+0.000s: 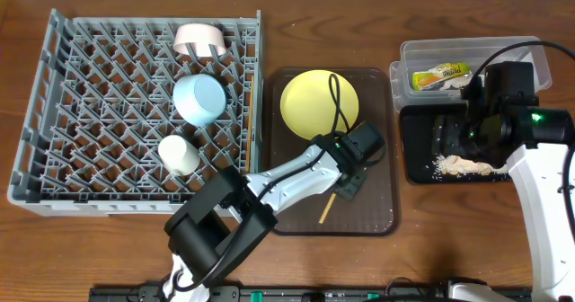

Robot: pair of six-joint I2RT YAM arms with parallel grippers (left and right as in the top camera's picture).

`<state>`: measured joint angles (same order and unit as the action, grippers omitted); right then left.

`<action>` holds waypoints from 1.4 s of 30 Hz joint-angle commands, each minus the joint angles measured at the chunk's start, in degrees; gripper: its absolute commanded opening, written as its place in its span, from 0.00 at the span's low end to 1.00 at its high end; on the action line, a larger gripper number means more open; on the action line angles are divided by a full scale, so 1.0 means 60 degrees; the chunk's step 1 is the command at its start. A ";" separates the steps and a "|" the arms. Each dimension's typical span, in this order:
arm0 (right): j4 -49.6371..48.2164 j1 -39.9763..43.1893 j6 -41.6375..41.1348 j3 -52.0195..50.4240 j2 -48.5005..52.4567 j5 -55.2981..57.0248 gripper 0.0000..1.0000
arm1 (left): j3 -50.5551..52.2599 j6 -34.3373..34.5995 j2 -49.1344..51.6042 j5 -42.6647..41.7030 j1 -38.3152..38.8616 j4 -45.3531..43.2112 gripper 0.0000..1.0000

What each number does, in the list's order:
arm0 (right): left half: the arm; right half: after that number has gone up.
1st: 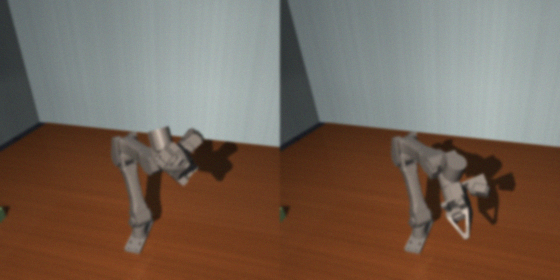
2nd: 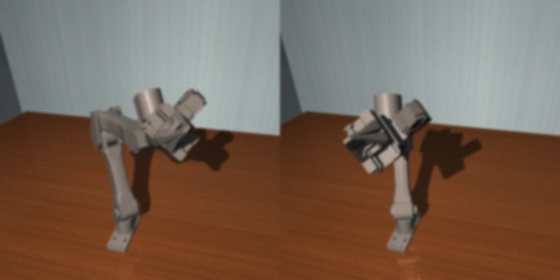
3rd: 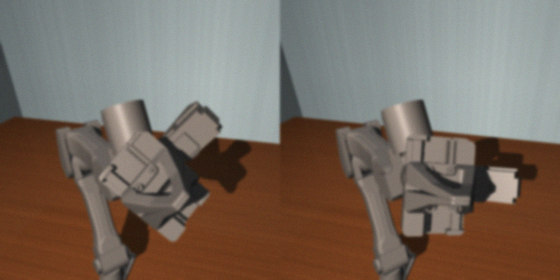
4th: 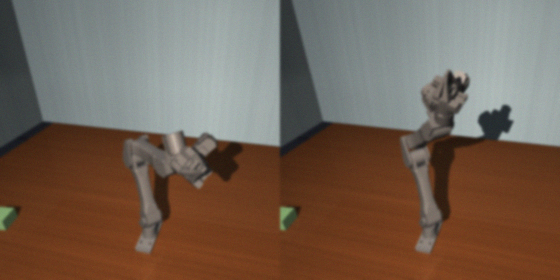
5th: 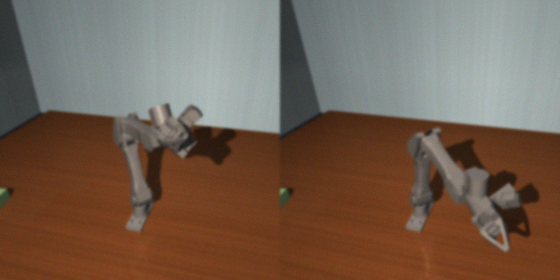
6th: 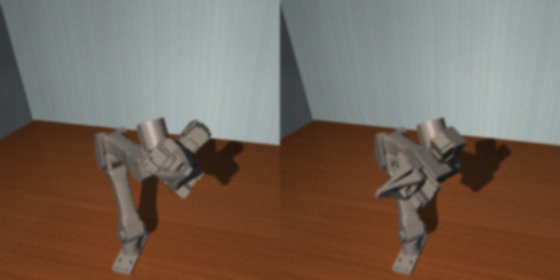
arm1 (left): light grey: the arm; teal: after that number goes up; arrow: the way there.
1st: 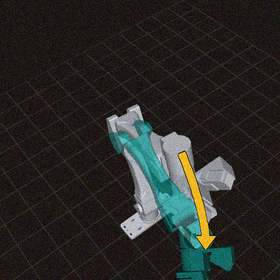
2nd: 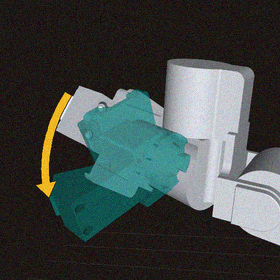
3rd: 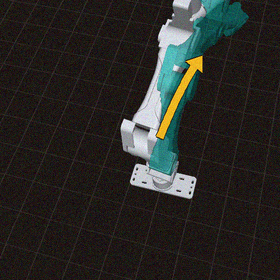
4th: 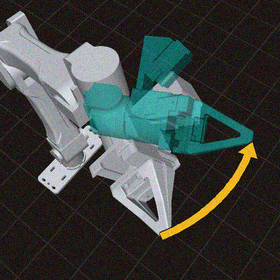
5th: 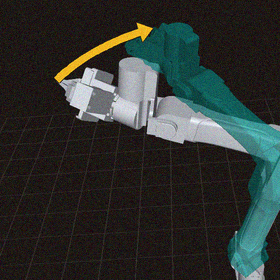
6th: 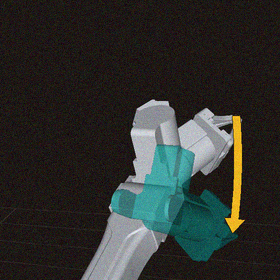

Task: Sort waste into correct bins and load items into the dishwasher rack
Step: 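Return the left gripper to the tray and grasp the second chopstick, then carry the second chopstick into the rack and release it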

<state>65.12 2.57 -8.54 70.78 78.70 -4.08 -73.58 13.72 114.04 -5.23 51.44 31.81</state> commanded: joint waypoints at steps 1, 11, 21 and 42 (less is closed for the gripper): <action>0.0015 0.0069 0.0076 0.0076 -0.0069 -0.0004 0.77 | 0.0098 0.0022 0.0404 -0.0025 0.0066 0.0051 0.07; 0.0015 0.0069 0.0080 0.0076 -0.0069 -0.0004 0.77 | -0.0244 -0.0426 -0.0659 -0.0022 0.0025 0.0984 0.06; 0.0007 0.0069 0.0080 0.0076 -0.0069 -0.0004 0.77 | -0.0244 -0.0645 -0.3574 0.1749 -0.1512 0.1086 0.06; -0.0015 0.0069 0.0076 0.0076 -0.0069 -0.0007 0.77 | -0.0149 -0.0670 -0.2386 0.1377 -0.5606 0.0860 0.06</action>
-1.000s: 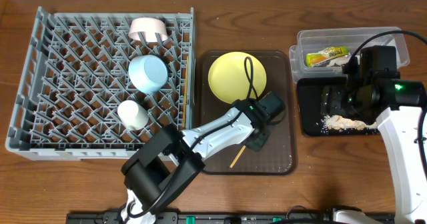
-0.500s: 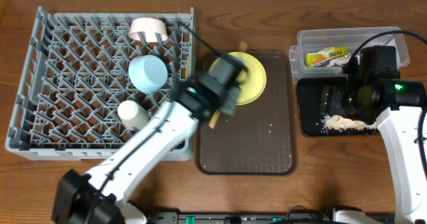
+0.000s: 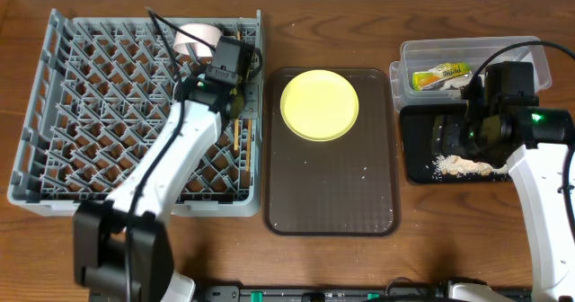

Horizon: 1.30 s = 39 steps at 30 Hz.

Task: Sort waste into correct bins and load items into the dishwasher rack
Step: 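Carry the second chopstick into the rack and release it, then move the left gripper to the yellow plate and grip its rim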

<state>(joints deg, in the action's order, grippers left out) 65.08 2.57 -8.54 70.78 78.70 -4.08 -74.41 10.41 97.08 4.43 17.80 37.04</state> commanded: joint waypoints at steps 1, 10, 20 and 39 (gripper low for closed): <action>-0.0004 0.0069 0.0080 0.0073 -0.0069 -0.0004 0.77 | -0.0011 -0.0124 0.0565 -0.0233 0.0000 -0.0011 0.06; 0.0007 0.0069 0.0080 0.0073 -0.0069 -0.0004 0.77 | -0.0018 -0.0168 0.0765 -0.0233 0.0000 -0.0018 0.29; -0.0018 0.0069 0.0076 0.0076 -0.0069 -0.0004 0.77 | -0.0026 -0.0521 -0.0754 -0.0430 0.0364 -0.0113 0.38; -0.0022 0.0069 0.0073 0.0076 -0.0069 -0.0004 0.79 | 0.0004 -0.2062 0.1304 -0.1381 0.3399 -0.2779 0.53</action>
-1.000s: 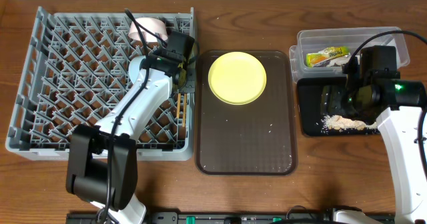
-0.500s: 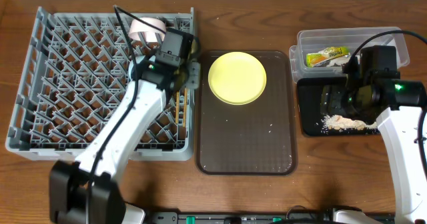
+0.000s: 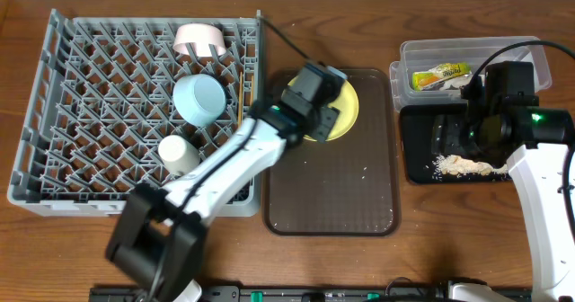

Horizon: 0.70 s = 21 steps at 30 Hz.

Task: Sort waste into correct bins and load items into the dishwasher rack
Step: 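Move the left gripper to the yellow plate and grip its rim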

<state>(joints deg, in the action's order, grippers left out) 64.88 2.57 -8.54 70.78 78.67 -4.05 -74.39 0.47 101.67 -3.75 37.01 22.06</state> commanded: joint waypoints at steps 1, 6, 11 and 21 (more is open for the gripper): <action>0.0015 0.0069 0.0073 0.0073 -0.0066 -0.0007 0.79 | 0.0000 -0.0404 0.0761 -0.0018 0.0270 -0.0433 0.53; 0.0055 0.0069 0.0076 0.0076 -0.0066 -0.0007 0.79 | 0.0000 -0.0401 0.1632 -0.0022 0.0437 -0.0798 0.54; 0.0044 0.0069 0.0076 0.0076 -0.0066 -0.0007 0.80 | 0.0000 -0.0397 0.2269 -0.0033 0.0448 -0.0831 0.54; 0.0047 0.0069 0.0076 0.0073 -0.0066 -0.0007 0.80 | 0.0029 -0.0393 0.2663 -0.0062 0.0503 -0.0605 0.32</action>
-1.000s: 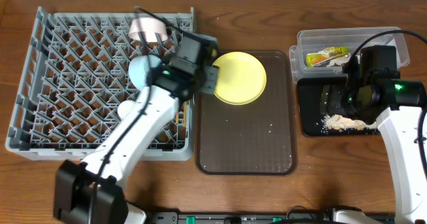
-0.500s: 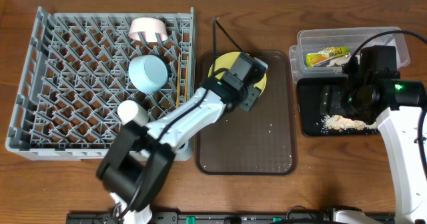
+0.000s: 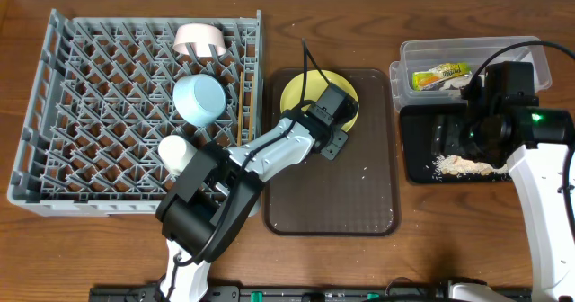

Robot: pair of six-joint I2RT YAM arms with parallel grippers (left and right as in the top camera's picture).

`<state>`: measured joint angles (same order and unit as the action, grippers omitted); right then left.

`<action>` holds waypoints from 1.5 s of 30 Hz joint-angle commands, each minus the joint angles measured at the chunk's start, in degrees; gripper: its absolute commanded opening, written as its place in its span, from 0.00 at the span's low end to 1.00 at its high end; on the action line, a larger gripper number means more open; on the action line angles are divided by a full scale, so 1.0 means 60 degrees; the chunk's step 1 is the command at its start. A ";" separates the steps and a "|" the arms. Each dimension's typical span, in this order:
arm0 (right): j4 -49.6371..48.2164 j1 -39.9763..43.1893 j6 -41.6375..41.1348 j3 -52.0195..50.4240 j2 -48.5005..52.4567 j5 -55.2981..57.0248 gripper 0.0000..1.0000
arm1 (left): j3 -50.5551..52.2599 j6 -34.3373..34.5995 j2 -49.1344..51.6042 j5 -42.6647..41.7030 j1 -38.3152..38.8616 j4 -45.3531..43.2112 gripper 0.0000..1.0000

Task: Sort waste into correct bins and load items into the dishwasher rack
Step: 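Move the left gripper to the yellow plate and grip its rim, then lift the yellow plate and stand it upright at the rack's right side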

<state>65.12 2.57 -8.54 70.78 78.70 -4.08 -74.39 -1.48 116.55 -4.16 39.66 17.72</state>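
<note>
A yellow plate [image 3: 305, 93] lies at the far end of the brown tray [image 3: 359, 203]. My left gripper [image 3: 332, 143] sits over the plate's near right rim, its fingers apart with nothing seen between them. The grey dishwasher rack [image 3: 54, 113] holds a pink cup [image 3: 199, 39], a blue bowl [image 3: 198, 98] and a white cup [image 3: 178, 154]. My right gripper [image 3: 446, 137] hangs over the black bin [image 3: 422, 172], where food scraps [image 3: 463, 164] lie. Its dark fingers blend with the bin.
Behind the black bin stands a clear bin [image 3: 422, 50] with a yellow packet [image 3: 440, 75] inside. Small crumbs [image 3: 363, 170] dot the tray. The left arm's cable [image 3: 305, 68] loops over the plate. Bare wood surrounds the rack, tray and bins.
My left gripper has shifted from the plate's left side to its near right rim. The plate, the rack's contents and the right arm look unchanged.
First my left gripper was down at a wooden stick on the tray's near part. Then the stick was gone from the tray and the gripper was at the rack's right side. Later it was over the plate's left, now its right rim. The right arm stayed still.
</note>
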 commanded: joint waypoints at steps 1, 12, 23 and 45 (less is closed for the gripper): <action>0.0011 0.0069 0.0076 0.0076 -0.0069 -0.0004 0.80 | 0.0029 -0.0069 0.0182 0.0007 0.0080 0.0138 0.25; 0.0080 0.0069 0.0080 0.0073 -0.0069 0.0000 0.79 | -0.0040 -0.0073 -0.0058 0.0011 0.0820 0.0248 0.06; 0.0073 0.0073 0.0080 0.0076 -0.0069 0.0000 0.79 | -0.0080 -0.0058 -0.2761 0.0015 0.0648 0.0761 0.06; 0.0073 0.0069 0.0076 0.0076 -0.0069 -0.0004 0.79 | -0.0076 0.3479 -0.5056 -0.8346 -0.5311 0.0929 0.06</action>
<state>65.49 2.57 -8.54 70.78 78.70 -4.08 -74.59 17.26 84.73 -38.98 11.40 23.22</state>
